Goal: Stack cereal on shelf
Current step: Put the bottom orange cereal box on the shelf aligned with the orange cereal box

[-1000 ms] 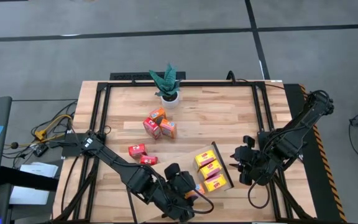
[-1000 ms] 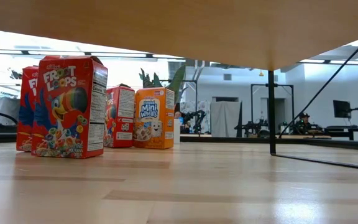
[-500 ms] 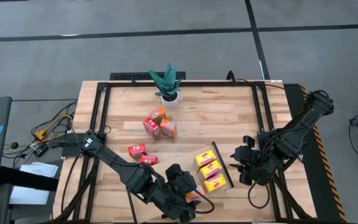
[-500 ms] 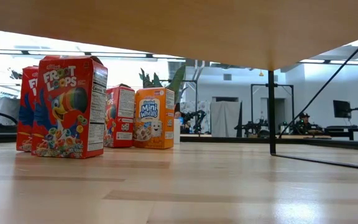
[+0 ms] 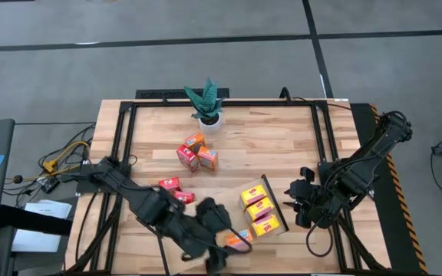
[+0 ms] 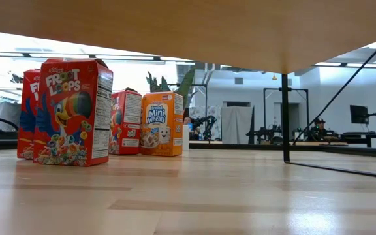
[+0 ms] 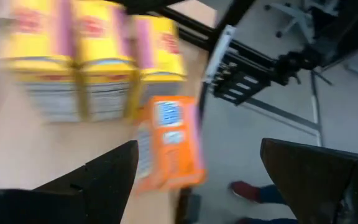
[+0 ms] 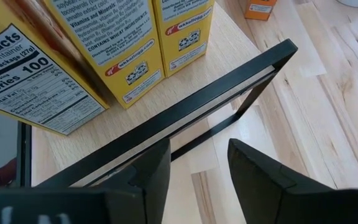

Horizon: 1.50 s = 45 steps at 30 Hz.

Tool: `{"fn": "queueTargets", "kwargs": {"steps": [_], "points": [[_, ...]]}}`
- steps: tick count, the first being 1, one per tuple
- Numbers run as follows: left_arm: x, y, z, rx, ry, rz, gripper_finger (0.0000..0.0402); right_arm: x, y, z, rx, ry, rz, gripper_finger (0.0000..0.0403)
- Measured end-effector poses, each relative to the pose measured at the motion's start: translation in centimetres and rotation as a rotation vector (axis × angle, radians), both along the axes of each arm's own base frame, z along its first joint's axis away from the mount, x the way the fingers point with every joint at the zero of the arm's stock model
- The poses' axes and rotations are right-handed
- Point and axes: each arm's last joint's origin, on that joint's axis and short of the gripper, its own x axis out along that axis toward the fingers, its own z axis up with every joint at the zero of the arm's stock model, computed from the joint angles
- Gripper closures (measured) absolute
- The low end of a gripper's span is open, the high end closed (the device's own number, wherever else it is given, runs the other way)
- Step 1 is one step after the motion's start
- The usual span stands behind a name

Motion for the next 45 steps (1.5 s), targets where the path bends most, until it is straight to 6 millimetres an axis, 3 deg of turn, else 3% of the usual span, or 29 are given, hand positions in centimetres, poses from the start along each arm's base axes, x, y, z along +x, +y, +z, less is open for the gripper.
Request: {"fn": "queueTargets", "kwargs": {"steps": [6,10,20,28,34,39,45], "points": [[-3.6,3.9,1.1,0.105,0.150,0.216,0.0074,0.0,0.0,0.0,0.000,0.000,0.000,0.0217],[-4.7,6.5,1.7,0.258,0.210,0.247,0.0074,0.0,0.0,0.0,0.000,0.000,0.000,0.0222],[-2.8,12.5,0.8,0.497,0.339,0.262,0.0074,0.1,-0.1,0.0,0.019,-0.007,-0.031,0.0221],[-0.9,16.1,-1.6,0.724,0.516,-0.080,0.0074,0.1,-0.1,0.0,0.026,-0.011,-0.045,0.0221],[0.4,20.4,-2.7,0.654,0.494,-0.279,0.0075,0.4,-0.4,0.0,0.036,-0.013,-0.077,0.0227],[0.3,24.0,-4.4,0.619,0.515,-0.314,0.0075,0.6,-0.8,0.0,0.006,-0.004,-0.064,0.0223],[1.1,26.7,-7.0,0.588,0.489,-0.344,0.0075,1.1,-1.4,0.0,-0.038,0.006,-0.052,0.0218]]}}
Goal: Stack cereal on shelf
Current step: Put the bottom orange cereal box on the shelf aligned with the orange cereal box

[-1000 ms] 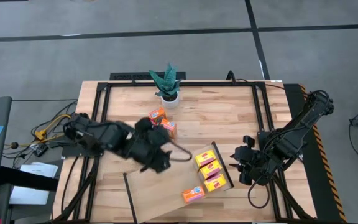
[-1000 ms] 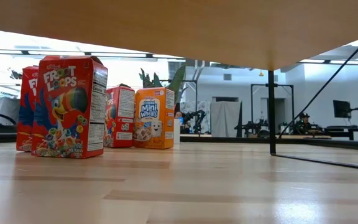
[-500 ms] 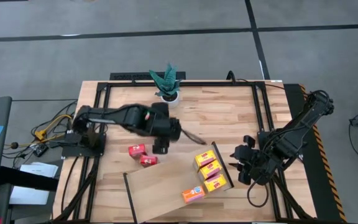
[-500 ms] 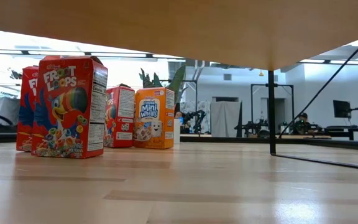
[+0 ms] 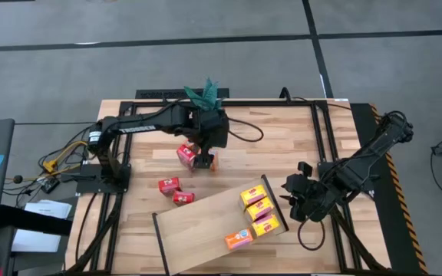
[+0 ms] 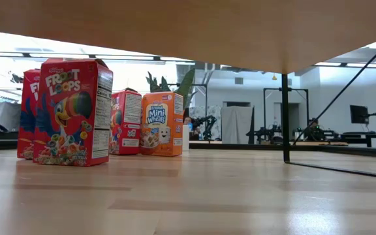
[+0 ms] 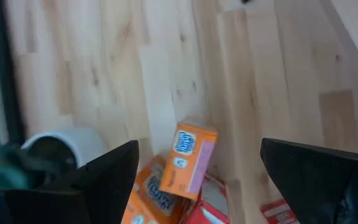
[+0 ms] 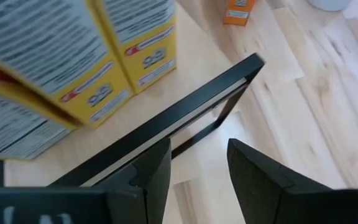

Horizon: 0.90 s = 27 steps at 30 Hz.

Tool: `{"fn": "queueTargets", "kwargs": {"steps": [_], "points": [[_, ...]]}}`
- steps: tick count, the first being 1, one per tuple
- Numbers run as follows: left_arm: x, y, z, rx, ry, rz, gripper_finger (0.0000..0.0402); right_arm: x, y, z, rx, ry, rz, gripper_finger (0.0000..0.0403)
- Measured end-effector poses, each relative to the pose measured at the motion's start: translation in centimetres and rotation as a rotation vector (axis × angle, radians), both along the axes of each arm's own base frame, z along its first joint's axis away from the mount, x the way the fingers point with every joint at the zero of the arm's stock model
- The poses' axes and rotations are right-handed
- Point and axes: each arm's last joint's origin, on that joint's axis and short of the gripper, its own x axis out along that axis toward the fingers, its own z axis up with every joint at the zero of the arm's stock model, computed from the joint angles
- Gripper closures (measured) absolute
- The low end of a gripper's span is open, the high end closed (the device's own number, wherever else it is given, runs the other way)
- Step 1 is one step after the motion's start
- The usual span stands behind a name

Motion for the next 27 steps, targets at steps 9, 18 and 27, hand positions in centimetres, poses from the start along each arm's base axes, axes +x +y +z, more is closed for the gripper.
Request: {"fn": "queueTargets", "kwargs": {"steps": [9,18,27], "points": [[0.4,1.1,-4.4,-0.014,0.058,-0.039,0.0075,0.6,-1.0,0.0,-0.042,0.013,-0.003,0.0225],[0.4,1.7,-8.2,-0.017,0.093,-0.038,0.0075,1.1,-1.6,0.0,-0.057,0.019,-0.018,0.0215],[0.2,2.1,-9.9,-0.004,0.102,-0.053,0.0075,1.1,-1.7,0.0,-0.048,0.029,-0.011,0.0219]]}}
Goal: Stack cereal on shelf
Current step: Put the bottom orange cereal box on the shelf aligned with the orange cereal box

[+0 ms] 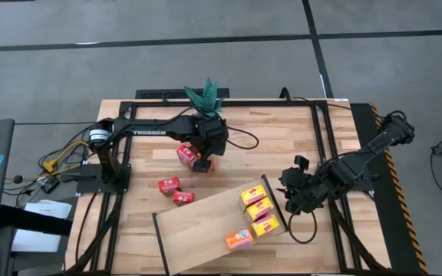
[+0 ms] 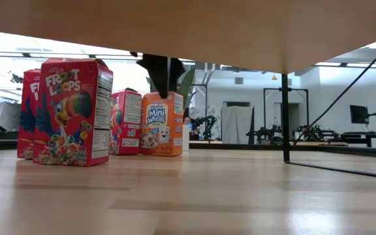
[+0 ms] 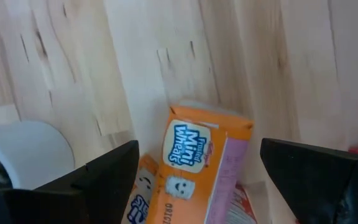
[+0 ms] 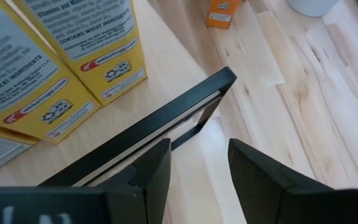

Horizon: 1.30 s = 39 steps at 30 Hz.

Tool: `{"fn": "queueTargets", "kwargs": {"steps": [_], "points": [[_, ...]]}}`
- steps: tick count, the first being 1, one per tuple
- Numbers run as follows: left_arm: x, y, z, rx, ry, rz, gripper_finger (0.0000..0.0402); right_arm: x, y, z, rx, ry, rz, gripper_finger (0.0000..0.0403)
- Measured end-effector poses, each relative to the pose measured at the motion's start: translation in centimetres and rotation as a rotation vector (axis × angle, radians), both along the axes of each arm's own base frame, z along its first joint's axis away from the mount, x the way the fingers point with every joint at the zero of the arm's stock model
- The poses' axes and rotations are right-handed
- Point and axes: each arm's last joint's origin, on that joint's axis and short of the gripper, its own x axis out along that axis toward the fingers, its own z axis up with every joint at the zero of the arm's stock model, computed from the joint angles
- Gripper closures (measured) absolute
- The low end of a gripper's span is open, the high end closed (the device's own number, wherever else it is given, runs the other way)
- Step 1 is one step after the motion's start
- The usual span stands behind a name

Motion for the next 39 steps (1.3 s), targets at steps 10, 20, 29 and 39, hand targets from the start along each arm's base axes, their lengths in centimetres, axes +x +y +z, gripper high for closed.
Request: {"fn": "queueTargets", "kwargs": {"steps": [10,20,29,39], "points": [[-0.13,-0.32,-0.86,-0.016,0.010,0.030,0.0075,-0.01,0.02,-0.01,0.003,0.002,0.002,0.0220],[-0.18,-0.34,-0.66,-0.029,0.014,0.065,0.0075,0.00,0.02,0.00,0.004,0.002,0.002,0.0225],[-0.20,-0.29,-0.65,0.043,0.028,0.048,0.0090,0.00,0.02,0.00,0.004,0.002,0.002,0.0223],[-0.15,-0.59,-0.65,0.034,0.026,0.039,0.0191,0.00,0.02,0.00,0.004,0.002,0.002,0.0231]]}}
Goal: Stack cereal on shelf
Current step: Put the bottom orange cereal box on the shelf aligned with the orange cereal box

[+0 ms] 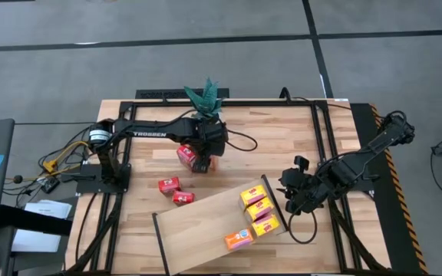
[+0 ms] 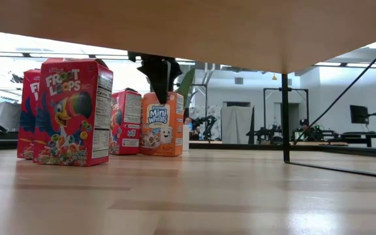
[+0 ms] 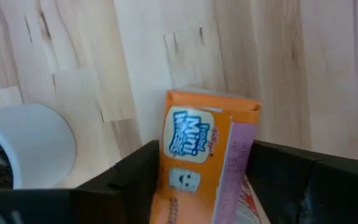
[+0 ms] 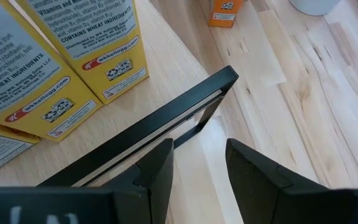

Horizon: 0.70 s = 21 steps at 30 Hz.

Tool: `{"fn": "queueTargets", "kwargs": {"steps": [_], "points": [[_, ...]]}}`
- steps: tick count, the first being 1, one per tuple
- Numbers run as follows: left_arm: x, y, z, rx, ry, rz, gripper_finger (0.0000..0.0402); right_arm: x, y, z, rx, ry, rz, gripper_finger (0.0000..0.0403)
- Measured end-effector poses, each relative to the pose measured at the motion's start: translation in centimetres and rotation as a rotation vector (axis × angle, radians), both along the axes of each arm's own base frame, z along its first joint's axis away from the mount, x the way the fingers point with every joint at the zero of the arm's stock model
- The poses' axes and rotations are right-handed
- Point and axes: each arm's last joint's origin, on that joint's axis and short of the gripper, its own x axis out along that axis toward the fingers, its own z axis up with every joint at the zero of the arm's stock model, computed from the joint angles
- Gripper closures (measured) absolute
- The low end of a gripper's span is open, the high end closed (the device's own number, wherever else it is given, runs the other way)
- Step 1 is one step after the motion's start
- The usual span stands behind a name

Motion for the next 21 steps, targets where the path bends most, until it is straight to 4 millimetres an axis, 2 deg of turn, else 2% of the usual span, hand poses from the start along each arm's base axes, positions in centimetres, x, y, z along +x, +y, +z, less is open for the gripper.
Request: {"fn": "queueTargets", "kwargs": {"steps": [6,12,21], "points": [[0.1,-0.7,0.0,-0.005,-0.001,-0.003,0.0233,0.0,0.0,0.0,-0.001,0.000,0.000,0.0235],[0.0,-1.8,0.3,0.014,-0.003,0.022,0.0252,0.0,0.0,0.0,-0.001,0.001,0.001,0.0236],[-2.0,-3.4,4.5,0.003,-0.140,0.136,0.0256,0.0,0.0,0.0,-0.001,0.000,0.001,0.0238]]}}
